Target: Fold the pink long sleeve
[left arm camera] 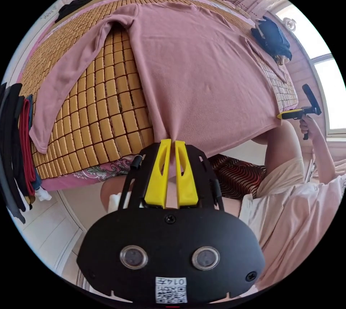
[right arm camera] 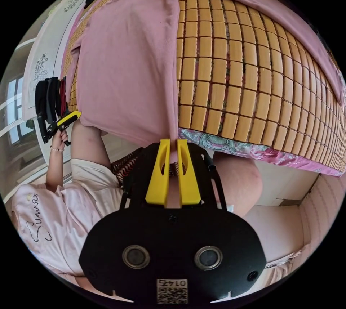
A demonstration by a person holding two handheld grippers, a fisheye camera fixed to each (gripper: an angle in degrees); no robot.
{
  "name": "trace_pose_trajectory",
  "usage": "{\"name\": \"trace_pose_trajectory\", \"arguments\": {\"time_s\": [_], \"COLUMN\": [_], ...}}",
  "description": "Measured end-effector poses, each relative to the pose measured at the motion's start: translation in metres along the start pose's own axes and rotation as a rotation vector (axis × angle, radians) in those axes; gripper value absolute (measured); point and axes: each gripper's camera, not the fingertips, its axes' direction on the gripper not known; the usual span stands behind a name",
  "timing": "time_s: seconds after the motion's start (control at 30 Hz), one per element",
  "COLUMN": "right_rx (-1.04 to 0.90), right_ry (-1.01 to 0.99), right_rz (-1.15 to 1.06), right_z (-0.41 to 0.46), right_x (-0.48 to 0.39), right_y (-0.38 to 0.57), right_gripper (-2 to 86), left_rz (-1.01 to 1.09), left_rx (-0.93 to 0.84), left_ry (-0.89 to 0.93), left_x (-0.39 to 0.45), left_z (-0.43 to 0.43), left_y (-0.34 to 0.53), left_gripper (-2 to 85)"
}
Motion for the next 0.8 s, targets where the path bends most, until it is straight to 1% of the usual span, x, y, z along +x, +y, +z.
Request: {"name": "trace_pose_trajectory", "arguments": {"time_s": [0.1, 0.3, 0.37, 0.4, 0.47, 0.5, 0.57, 0.6, 0.63, 0.67, 0.7, 0.77, 0.8], "right_rx": [-0.044, -0.066, -0.029, -0.015, 0.052, 0.070, 0.134, 0.139, 0.140, 0.147, 0.150, 0.145, 0.145], "right_ry": [0.124, 0.248, 0.302, 0.313, 0.354, 0.372, 0.492, 0.523, 0.570, 0.594, 0.596, 0.552, 0.534], "right_rz": [-0.001, -0.008, -0.032, -0.045, -0.132, -0.163, -0.320, -0.367, -0.458, -0.548, -0.592, -0.756, -0.792], "right_z": [0.016, 0.015, 0.006, 0.003, -0.005, -0.007, -0.007, -0.005, 0.000, 0.006, 0.009, 0.024, 0.028], "right_x": [-0.027, -0.076, -0.105, -0.114, -0.160, -0.174, -0.238, -0.256, -0.292, -0.328, -0.346, -0.415, -0.432], "right_y": [-0.008, -0.015, -0.022, -0.025, -0.040, -0.045, -0.068, -0.074, -0.088, -0.101, -0.107, -0.129, -0.135], "right_gripper": [4.9, 5.4, 5.2, 5.2, 3.3, 2.4, 0.1, 0.1, 0.0, 0.3, 0.5, 1.7, 2.1], "left_rz": [-0.060, -0.356, -0.506, -0.549, -0.727, -0.776, -0.935, -0.956, -0.979, -1.004, -1.015, -1.042, -1.045], "left_rx": [0.088, 0.344, 0.520, 0.570, 0.766, 0.808, 0.911, 0.923, 0.928, 0.926, 0.929, 0.928, 0.928], "left_ry": [0.057, 0.067, 0.076, 0.078, 0.044, 0.033, 0.018, 0.021, 0.033, 0.028, 0.014, -0.110, -0.139], "left_x": [-0.027, -0.120, -0.157, -0.165, -0.188, -0.194, -0.214, -0.218, -0.226, -0.231, -0.231, -0.225, -0.224], "left_z": [-0.018, -0.069, -0.082, -0.084, -0.090, -0.091, -0.086, -0.084, -0.079, -0.074, -0.073, -0.067, -0.066], "left_y": [0.027, 0.111, 0.149, 0.158, 0.192, 0.200, 0.222, 0.226, 0.233, 0.241, 0.246, 0.264, 0.268], "left_gripper": [0.4, 1.7, 4.4, 4.9, 6.3, 6.4, 7.5, 7.9, 8.8, 10.0, 10.3, 11.1, 11.2]}}
